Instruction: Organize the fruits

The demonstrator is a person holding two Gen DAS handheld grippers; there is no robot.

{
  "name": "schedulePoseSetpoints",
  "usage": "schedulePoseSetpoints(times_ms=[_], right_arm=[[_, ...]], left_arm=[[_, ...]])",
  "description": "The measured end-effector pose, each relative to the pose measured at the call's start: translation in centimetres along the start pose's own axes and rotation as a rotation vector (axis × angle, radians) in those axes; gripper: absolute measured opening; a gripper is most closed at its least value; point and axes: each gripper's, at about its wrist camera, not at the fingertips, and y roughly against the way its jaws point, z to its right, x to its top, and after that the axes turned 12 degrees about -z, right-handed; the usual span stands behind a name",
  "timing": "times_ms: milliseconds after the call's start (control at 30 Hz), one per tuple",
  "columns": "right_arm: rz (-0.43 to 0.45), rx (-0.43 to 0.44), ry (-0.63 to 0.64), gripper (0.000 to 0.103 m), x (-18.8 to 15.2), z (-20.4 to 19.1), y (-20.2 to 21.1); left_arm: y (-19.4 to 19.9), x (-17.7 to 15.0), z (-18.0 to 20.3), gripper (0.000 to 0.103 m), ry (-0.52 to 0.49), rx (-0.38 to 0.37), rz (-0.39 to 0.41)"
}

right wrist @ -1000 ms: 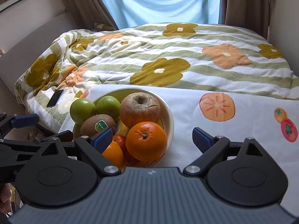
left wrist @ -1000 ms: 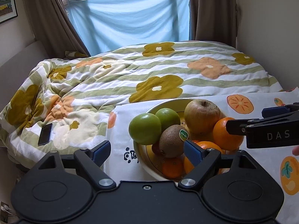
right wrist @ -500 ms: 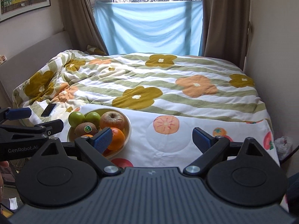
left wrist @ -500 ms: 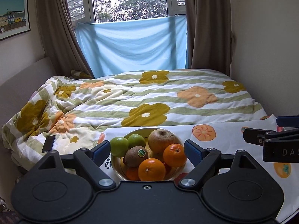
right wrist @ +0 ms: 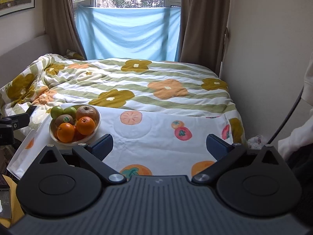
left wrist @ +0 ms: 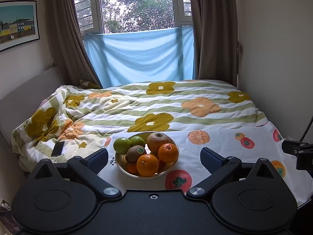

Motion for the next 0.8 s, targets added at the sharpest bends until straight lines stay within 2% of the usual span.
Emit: schedulePoseSetpoints(times_ms=[100, 233, 800], right_arm=[[-0.012, -0.024, -0.009, 0.103, -0.8, 0.4, 0.4], [-0.023, -0.013, -0.028, 0.103, -1.5, 0.8, 1.1], [-0.043, -0.015, -0.050, 0.103, -1.9, 1.1, 1.3]], left_arm=[[0.4, -0.6, 0.3, 0.103, -0.007, 0.003, -0.006], [1.0, -1.3, 0.6, 0.103, -0.014, 0.001, -0.006], [1.5, -1.9, 1.3, 0.103, -0.033, -0.004, 0.001]])
